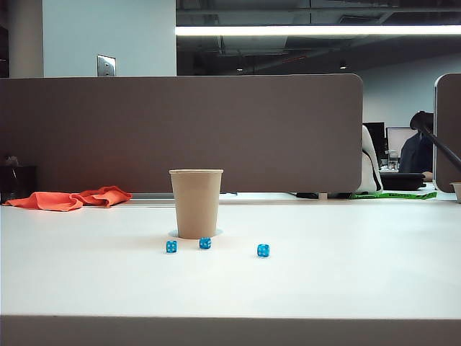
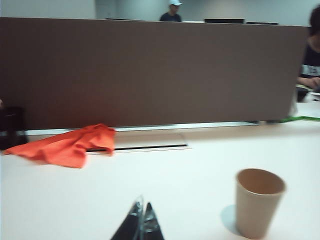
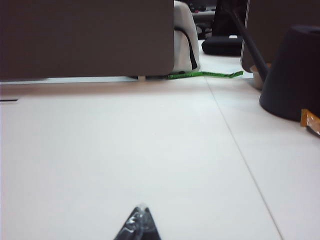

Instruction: Pick up the dice with a different color and drop it into the paper cup.

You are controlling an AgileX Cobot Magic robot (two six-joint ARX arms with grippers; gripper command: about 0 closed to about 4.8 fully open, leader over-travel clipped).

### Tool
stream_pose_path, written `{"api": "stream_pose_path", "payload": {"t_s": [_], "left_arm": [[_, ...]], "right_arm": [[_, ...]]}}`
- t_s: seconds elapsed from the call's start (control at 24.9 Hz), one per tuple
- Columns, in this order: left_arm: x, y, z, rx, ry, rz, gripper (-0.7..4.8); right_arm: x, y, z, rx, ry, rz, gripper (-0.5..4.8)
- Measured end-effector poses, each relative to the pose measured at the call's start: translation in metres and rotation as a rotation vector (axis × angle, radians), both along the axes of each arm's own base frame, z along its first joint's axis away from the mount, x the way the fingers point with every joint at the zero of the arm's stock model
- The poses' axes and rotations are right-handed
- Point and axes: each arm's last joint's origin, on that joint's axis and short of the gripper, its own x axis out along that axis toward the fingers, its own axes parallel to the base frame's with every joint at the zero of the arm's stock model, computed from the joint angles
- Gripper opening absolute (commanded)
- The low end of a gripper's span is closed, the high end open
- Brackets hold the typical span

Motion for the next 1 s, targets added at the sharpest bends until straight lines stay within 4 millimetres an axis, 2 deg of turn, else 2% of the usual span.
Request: {"api": "stream_pose_path", "payload": {"t_s": [0.2, 0.32, 0.48, 0.8, 1.0], "left_arm": [[0.0, -0.006, -0.007, 0.046, 0.046, -0.192, -0.06], [0.003, -0.01, -0.023, 0.066, 0.093, -0.281, -0.06], [0.006, -0.012, -0.037, 0.055, 0.142, -0.313, -0.06], [0.009, -0.016, -0.051, 0.038, 0.12, -0.42, -0.06], [0.009, -0.016, -0.05, 0.075, 0.101, -0.422, -0.06]], "right_arm": [[0.0, 0.0, -0.002, 0.0, 0.019, 0.0, -0.05], [0.0, 0.0, -0.002, 0.0, 0.019, 0.001, -0.05], [0.0, 0.001, -0.002, 0.0, 0.018, 0.021, -0.05], [0.0, 0.001, -0.002, 0.001, 0.018, 0.037, -0.05], [0.0, 0.002, -0.002, 0.001, 0.018, 0.055, -0.05]]}}
